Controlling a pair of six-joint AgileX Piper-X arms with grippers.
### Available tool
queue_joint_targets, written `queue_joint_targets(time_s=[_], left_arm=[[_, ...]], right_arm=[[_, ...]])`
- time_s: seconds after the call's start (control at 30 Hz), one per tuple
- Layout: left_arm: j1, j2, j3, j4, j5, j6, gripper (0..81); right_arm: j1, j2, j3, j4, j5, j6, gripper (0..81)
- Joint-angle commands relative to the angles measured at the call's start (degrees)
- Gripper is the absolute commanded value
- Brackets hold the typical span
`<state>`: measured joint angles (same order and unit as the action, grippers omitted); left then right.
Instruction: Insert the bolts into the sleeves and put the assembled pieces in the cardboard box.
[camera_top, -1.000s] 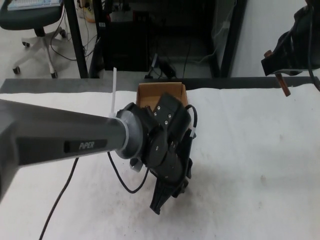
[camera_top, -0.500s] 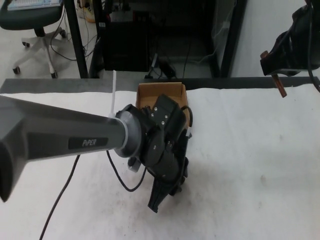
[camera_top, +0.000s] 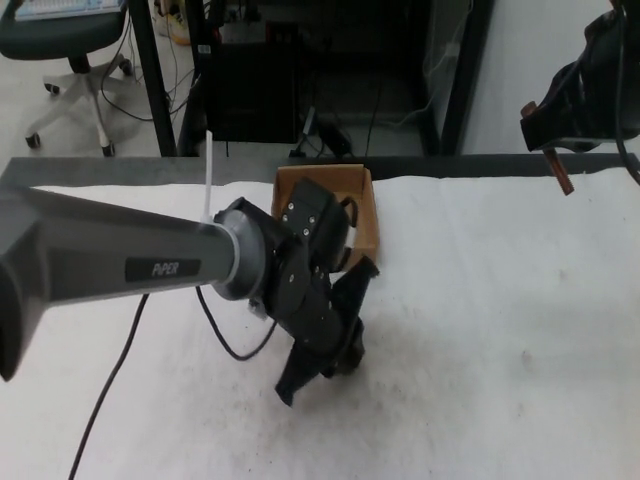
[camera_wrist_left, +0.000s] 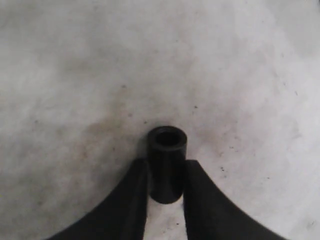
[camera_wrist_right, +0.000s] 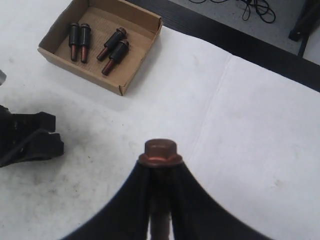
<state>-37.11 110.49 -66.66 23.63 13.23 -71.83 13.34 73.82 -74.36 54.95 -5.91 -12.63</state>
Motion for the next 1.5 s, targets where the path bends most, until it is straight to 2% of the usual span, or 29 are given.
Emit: queue_joint_targets(time_s=[0.0, 0.1, 0.17, 0.27, 0.33, 0.4, 0.7, 0.97, 1.33, 1.4, 1.47], left_arm=[[0.79, -2.57, -1.08, 3.87, 0.05, 14.32, 0.3], [1.99, -5.31, -3.62, 15.27, -3.97, 34.14, 0.3], [2.5, -6.95, -5.48, 24.04, -10.22, 49.47, 0.3], [2.81, -8.37, -7.88, 36.22, -18.91, 77.41, 0.3], [2.85, -8.72, -8.13, 40.81, -21.98, 87.72, 0.3], [2.85, -8.74, -7.98, 42.81, -21.94, 94.87, 0.3], [2.85, -8.5, -2.99, 29.18, -7.75, 97.32, 0.3], [2.85, -8.5, 4.76, 19.47, -7.52, 97.29, 0.3], [2.85, -8.5, 7.25, 22.87, -4.08, 97.06, 0.1], [2.85, -8.5, 7.25, 23.59, -3.96, 97.06, 2.9], [2.85, -8.5, 7.25, 24.2, -3.7, 96.89, 9.6]], right_arm=[[-0.19, -0.91, -0.39, 0.42, -0.47, 0.23, 0.6], [-0.06, -0.91, -0.39, 0.99, -0.47, 0.23, 0.6], [0.09, -0.91, -0.39, 1.65, -0.47, 0.23, 0.6], [0.26, -0.91, -0.39, 1.82, -0.47, 0.23, 0.6], [0.26, -0.91, -0.39, 1.82, -0.47, 0.23, 0.6], [0.26, -0.91, -0.39, 1.82, -0.47, 0.23, 0.6], [0.22, -0.91, -0.39, 1.82, -0.47, 0.01, 0.6], [0.22, -0.91, -0.39, 1.82, -0.47, 0.01, 0.6], [0.22, -0.91, -0.39, 1.82, -0.47, 0.01, 0.6], [0.22, -0.91, -0.39, 1.82, -0.47, 0.01, 0.6], [0.22, -0.91, -0.39, 2.13, -0.47, 0.07, 0.6]])
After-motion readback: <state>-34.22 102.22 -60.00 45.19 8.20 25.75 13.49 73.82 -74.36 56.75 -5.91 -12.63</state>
